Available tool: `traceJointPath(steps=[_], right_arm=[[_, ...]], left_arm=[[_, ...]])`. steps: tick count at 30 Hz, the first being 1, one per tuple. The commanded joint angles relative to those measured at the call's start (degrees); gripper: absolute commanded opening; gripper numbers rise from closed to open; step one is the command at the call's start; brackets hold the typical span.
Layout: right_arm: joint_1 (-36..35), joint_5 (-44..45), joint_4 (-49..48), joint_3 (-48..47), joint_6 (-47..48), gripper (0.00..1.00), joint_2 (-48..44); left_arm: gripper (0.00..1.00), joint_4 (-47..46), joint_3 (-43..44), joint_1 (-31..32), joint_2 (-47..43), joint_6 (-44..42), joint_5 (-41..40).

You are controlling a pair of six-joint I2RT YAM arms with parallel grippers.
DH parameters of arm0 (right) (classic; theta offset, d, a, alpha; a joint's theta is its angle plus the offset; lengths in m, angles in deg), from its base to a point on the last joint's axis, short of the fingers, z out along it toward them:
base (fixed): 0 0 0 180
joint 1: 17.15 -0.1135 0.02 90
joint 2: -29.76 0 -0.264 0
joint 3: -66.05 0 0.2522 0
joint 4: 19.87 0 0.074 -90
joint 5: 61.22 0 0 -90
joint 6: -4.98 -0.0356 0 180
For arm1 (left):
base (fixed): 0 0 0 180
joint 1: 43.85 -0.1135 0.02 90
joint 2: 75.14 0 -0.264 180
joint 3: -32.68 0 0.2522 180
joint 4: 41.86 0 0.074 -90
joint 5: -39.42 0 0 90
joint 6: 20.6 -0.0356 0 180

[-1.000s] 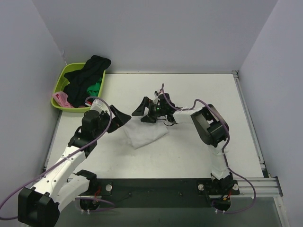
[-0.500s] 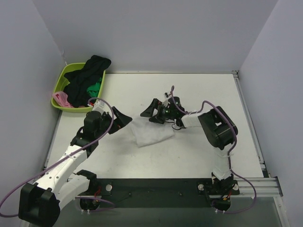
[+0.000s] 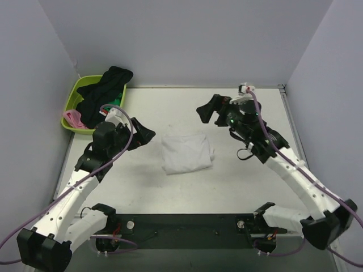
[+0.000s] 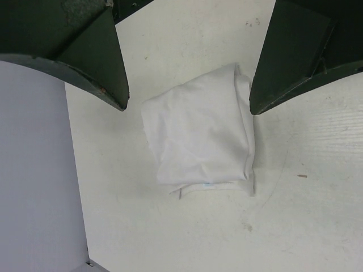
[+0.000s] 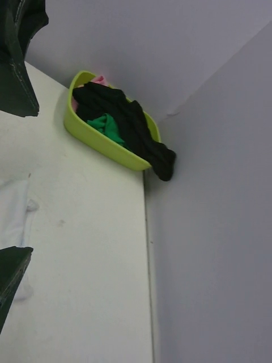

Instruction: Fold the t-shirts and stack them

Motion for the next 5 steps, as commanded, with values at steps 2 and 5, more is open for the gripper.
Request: traceJointPath(steps=[2,5], right_arm=[[-1.3,18.2,16.9,2.5,6.6,1.0,-12.6],[-3.8,26.9,23.0,2.6,7.5,1.0,-16.2]], left_arm=[[0.97,5.5,4.8,-0.4,0.0,-3.7,-1.1],[0.97,3.2,3.5,-0.4,-1.7,-3.7,0.2]])
